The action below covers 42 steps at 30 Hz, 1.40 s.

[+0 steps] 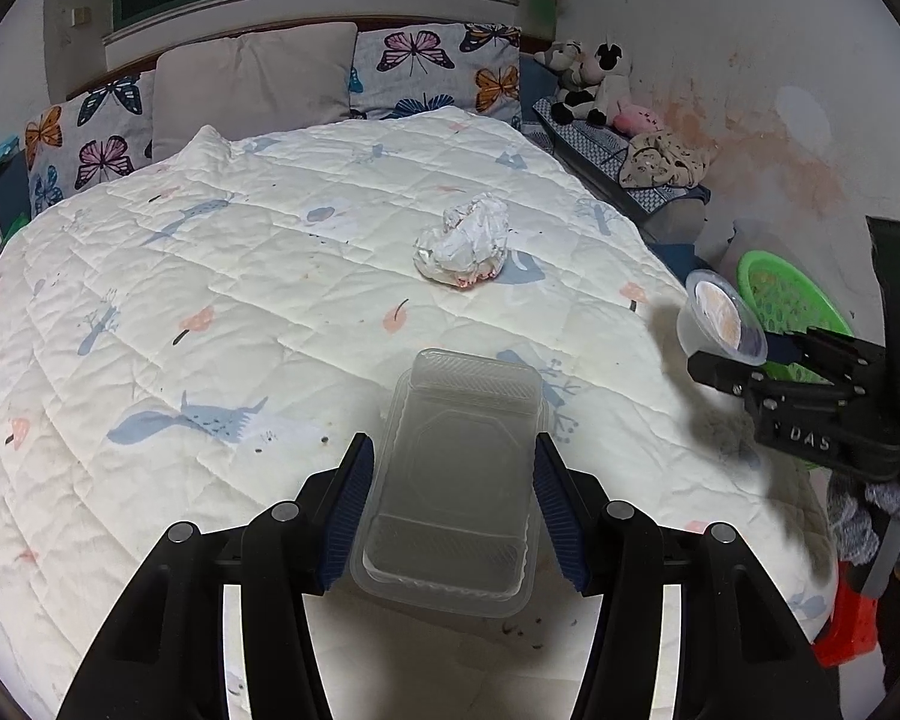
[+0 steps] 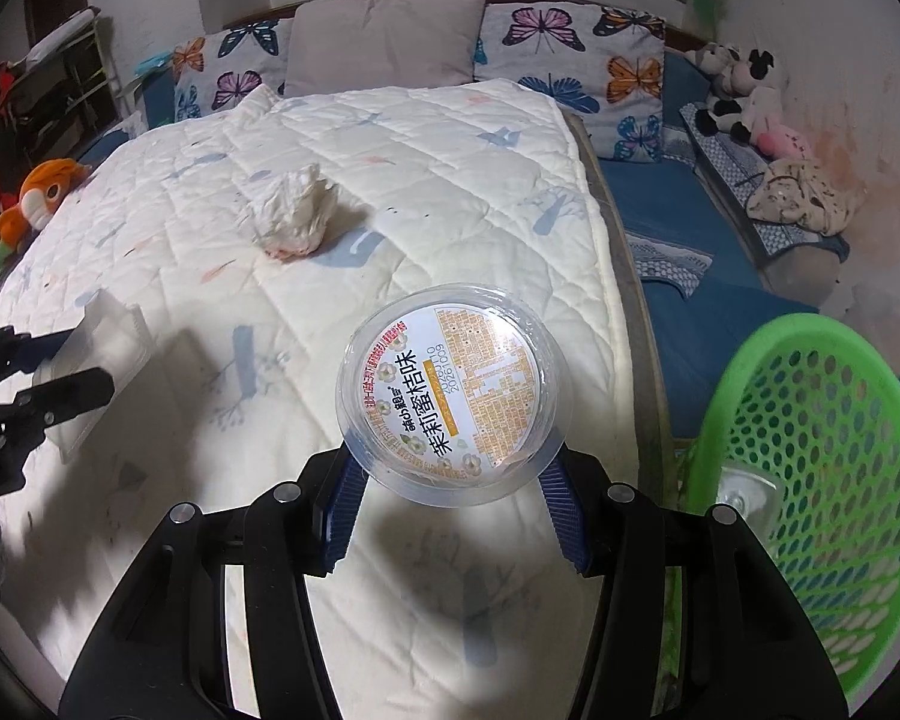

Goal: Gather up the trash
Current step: 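Carry the container and yogurt cup over the green basket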

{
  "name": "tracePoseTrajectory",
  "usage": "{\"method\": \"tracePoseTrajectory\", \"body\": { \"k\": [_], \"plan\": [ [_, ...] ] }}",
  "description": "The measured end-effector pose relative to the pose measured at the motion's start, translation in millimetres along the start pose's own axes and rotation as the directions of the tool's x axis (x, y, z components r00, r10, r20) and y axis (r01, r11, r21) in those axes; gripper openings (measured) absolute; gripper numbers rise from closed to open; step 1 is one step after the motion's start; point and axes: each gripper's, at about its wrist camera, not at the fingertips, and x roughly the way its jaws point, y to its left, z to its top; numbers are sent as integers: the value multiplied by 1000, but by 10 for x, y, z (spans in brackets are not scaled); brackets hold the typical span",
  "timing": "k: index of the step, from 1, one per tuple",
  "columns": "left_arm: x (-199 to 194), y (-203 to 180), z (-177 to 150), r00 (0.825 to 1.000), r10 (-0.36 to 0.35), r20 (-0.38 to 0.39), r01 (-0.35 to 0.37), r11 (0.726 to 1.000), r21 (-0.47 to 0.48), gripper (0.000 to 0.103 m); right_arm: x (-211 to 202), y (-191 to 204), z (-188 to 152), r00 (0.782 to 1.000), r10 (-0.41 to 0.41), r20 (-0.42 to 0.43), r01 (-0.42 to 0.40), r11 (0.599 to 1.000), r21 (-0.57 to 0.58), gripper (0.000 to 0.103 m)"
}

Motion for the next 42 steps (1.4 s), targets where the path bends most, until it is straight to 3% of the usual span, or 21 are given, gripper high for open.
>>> {"method": "tracePoseTrajectory", "body": {
  "k": [21, 42],
  "plan": [
    [-188, -300, -100, 999, -35, 30, 35, 999, 9, 52, -360, 45, -341, 998, -33, 48, 33, 999, -6, 54],
    [-160, -950, 26, 991, -125, 41, 121, 989, 87, 52, -791, -658, -598, 987, -132, 93, 118, 983, 140, 54]
  ]
}}
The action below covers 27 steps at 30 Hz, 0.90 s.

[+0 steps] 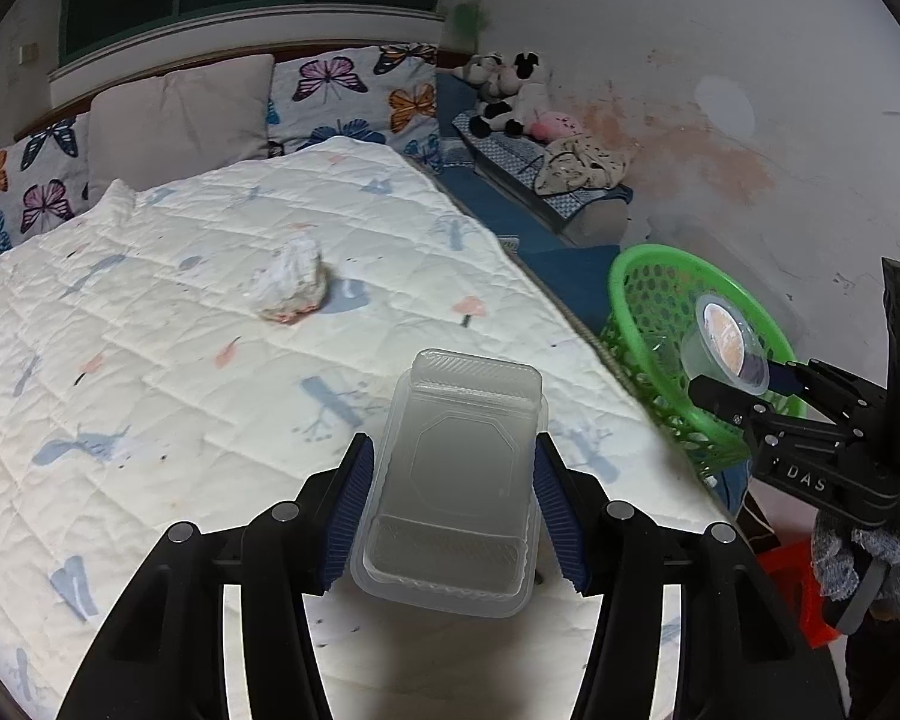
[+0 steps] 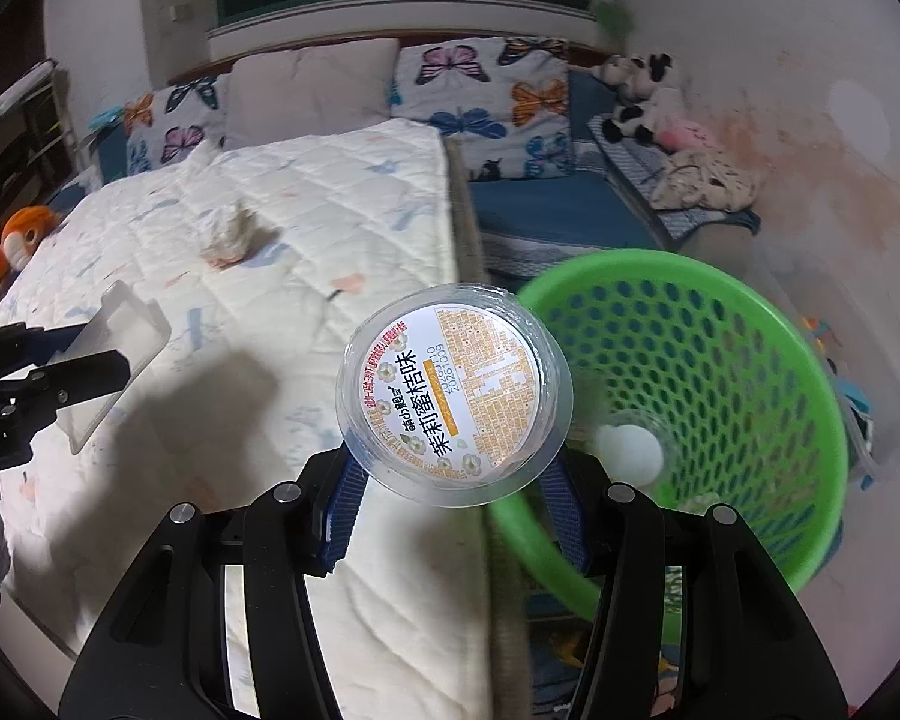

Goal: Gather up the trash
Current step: 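Carry the container and yogurt cup over the green basket, then open the right tool to drop the yogurt cup into the basket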

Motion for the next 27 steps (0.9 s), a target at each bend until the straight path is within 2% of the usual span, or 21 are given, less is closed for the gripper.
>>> {"method": "tracePoseTrajectory", "body": {
  "k": [18, 27],
  "plan": [
    [163, -505, 187, 998, -59, -8, 59, 996, 67, 52, 37, -799, -166, 994, -104, -39, 108, 987, 123, 55],
    [239, -704, 247, 997, -71, -15, 72, 993, 96, 52, 97, -951, -220, 993, -107, -57, 114, 983, 142, 55]
  ]
}}
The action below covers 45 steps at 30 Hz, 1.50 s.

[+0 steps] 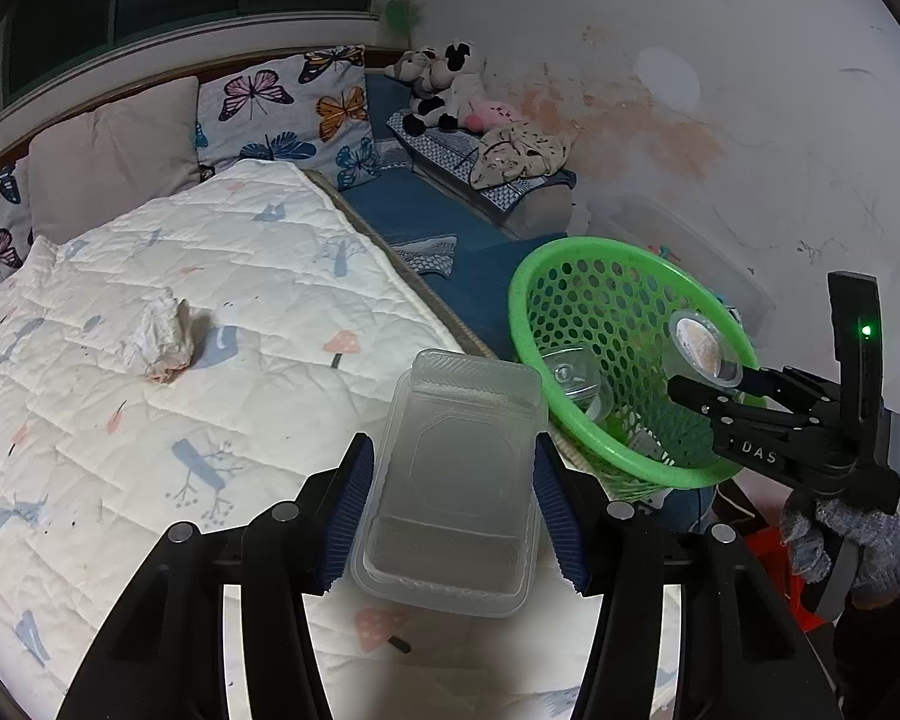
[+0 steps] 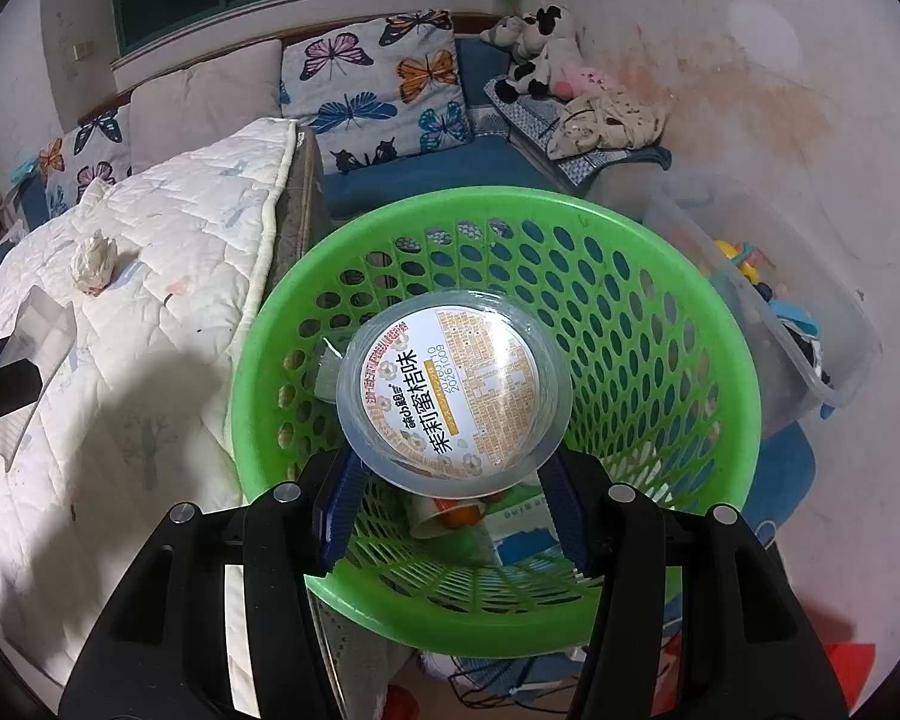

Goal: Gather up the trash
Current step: 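Open the right tool to drop the yogurt cup into the basket, then lower the container into the basket and open the left tool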

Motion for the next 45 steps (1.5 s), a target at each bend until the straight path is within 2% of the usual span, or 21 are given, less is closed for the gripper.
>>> {"method": "tracePoseTrajectory", "body": {
  "k": [12, 24, 34, 45],
  "plan": [
    [92, -146, 73, 1000, -18, -8, 18, 1000, 19, 52, -10, -64, 7, 1000, -2, 4, 2, 1000, 6, 55],
    [183, -392, 253, 999, -50, -3, 50, 997, 55, 52, -112, -156, -29, 1000, -7, 21, 6, 1000, 16, 61],
    [371, -656, 391, 996, -85, -21, 87, 993, 78, 52, -214, -238, -74, 999, -9, 39, 8, 1000, 29, 71],
    [579, -931, 476, 993, -110, -45, 113, 990, 87, 52, -276, -303, -148, 999, -11, 42, 10, 1000, 25, 74]
  ]
}}
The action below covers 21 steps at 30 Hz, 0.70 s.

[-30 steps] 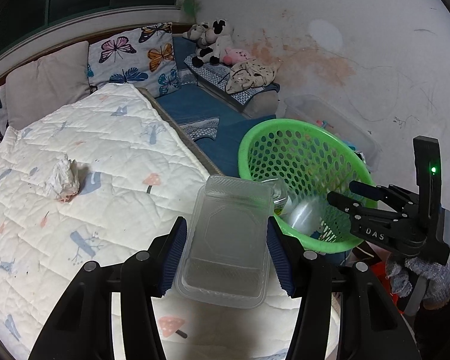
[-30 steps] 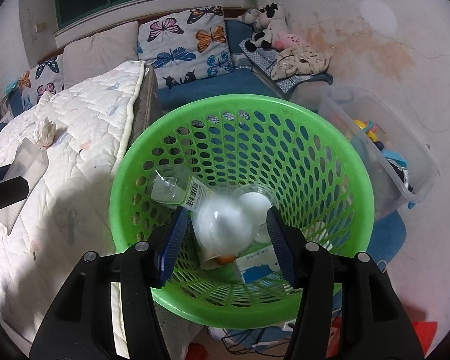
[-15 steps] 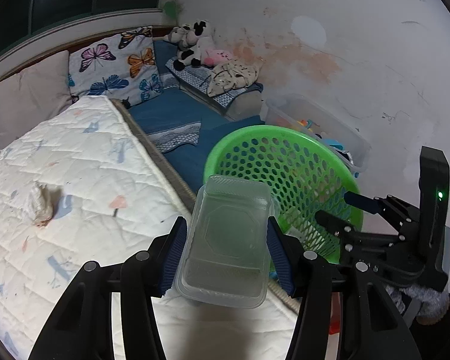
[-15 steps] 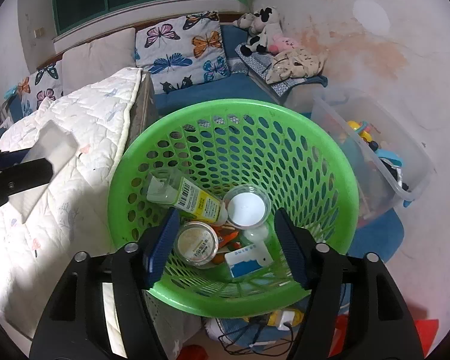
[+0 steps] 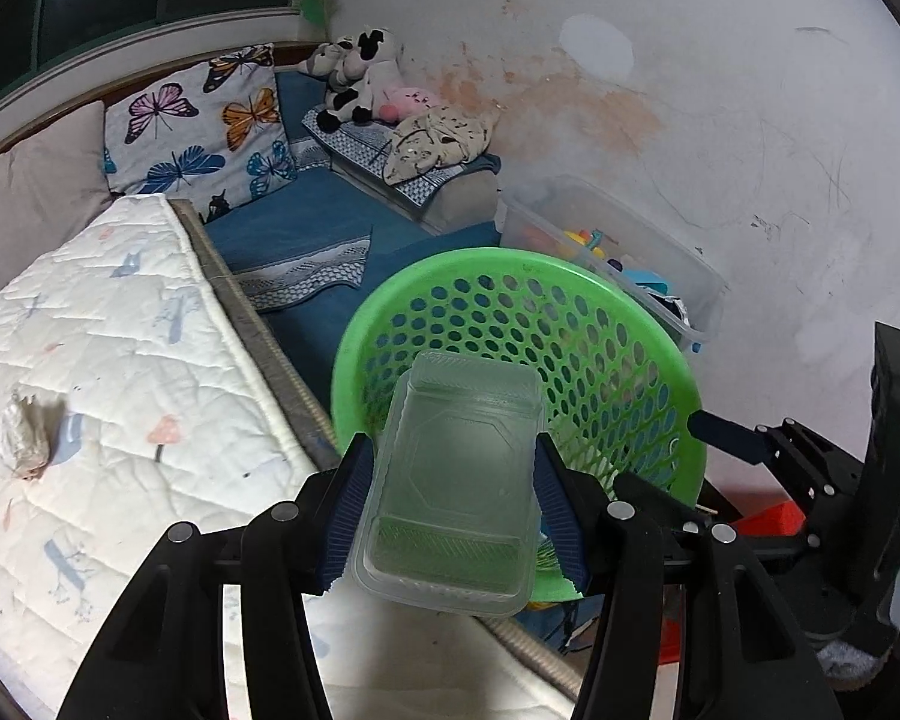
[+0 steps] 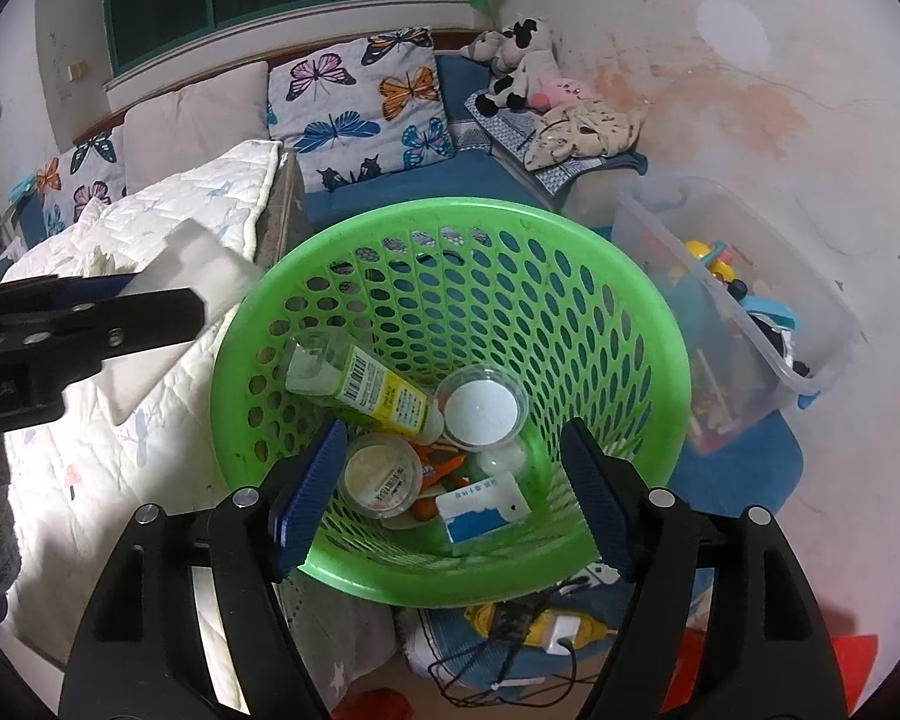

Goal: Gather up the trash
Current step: 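Lower the container into the basket and open the left tool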

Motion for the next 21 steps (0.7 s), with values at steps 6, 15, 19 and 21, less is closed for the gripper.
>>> {"method": "tracePoseTrajectory", "body": {
  "k": [6, 15, 19, 21],
  "plan": [
    [137, -79, 31, 1000, -8, -21, 8, 1000, 0, 53, -21, -45, -12, 1000, -4, 1, 4, 1000, 4, 75],
    [366, -140, 67, 998, -18, -57, 18, 1000, -7, 53, -36, -85, -39, 1000, -4, 0, 4, 1000, 7, 76],
    [431, -177, 66, 997, -21, -68, 20, 1000, -9, 53, -56, -126, -69, 1000, -5, 2, 5, 1000, 11, 76],
    [461, -180, 70, 997, -28, -76, 26, 1000, -16, 53, -63, -136, -87, 1000, -7, 2, 7, 1000, 11, 76]
  ]
}}
